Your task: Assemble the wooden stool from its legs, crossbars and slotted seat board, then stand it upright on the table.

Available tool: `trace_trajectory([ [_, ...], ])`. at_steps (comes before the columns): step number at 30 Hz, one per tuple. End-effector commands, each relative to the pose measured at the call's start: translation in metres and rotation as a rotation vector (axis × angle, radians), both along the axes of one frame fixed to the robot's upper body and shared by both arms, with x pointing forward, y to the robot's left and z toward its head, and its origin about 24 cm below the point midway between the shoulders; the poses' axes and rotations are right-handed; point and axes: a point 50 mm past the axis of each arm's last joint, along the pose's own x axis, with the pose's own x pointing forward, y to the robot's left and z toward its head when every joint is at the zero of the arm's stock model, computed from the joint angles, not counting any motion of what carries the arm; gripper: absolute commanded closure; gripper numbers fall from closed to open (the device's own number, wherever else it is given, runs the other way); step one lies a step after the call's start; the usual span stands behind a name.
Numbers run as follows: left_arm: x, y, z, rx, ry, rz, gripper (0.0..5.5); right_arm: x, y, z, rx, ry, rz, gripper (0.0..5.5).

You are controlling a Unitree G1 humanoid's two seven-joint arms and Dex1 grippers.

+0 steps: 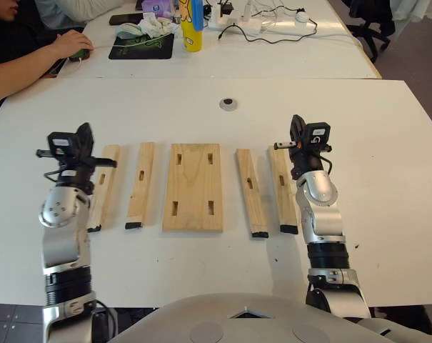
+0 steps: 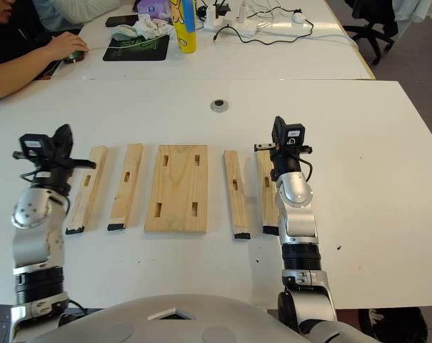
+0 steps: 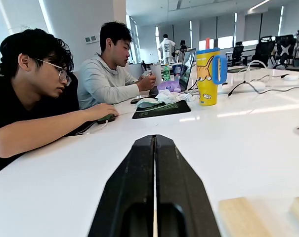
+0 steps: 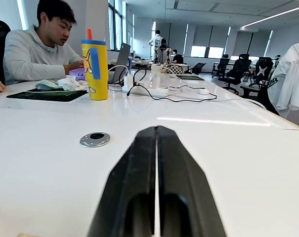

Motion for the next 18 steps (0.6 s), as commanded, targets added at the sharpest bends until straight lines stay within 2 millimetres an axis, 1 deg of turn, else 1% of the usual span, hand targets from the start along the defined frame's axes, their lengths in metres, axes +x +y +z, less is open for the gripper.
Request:
trace_trajectory([
  [1,-0.011,0.038,-0.012,0.000,0.135,0.002,5.50,-0.004,-0.004,0.000,-0.003,-0.003,-0.027,5.49],
  [5,-0.026,0.063,-0.024,-0.025,0.278,-0.067,5.50,-0.004,-0.004,0.000,-0.003,-0.002,-0.026,5.49],
  [6,-0.030,0.068,-0.027,-0.032,0.313,-0.078,5.29,-0.004,-0.004,0.000,-0.003,-0.002,-0.026,5.50],
  [7,-0.033,0.073,-0.030,-0.036,0.344,-0.087,5.22,-0.004,-0.004,0.000,-0.003,-0.002,-0.026,5.50],
  [11,-0.036,0.090,-0.036,-0.062,0.400,-0.074,4.67,-0.007,-0.005,-0.002,-0.005,0.000,-0.041,5.50],
  [14,-0.040,0.091,-0.040,-0.087,0.431,-0.106,4.14,-0.008,-0.005,-0.002,-0.008,0.001,-0.040,5.50],
  [18,-0.046,0.088,-0.050,-0.107,0.495,-0.153,3.60,-0.009,-0.002,-0.002,-0.036,-0.008,-0.027,5.50],
])
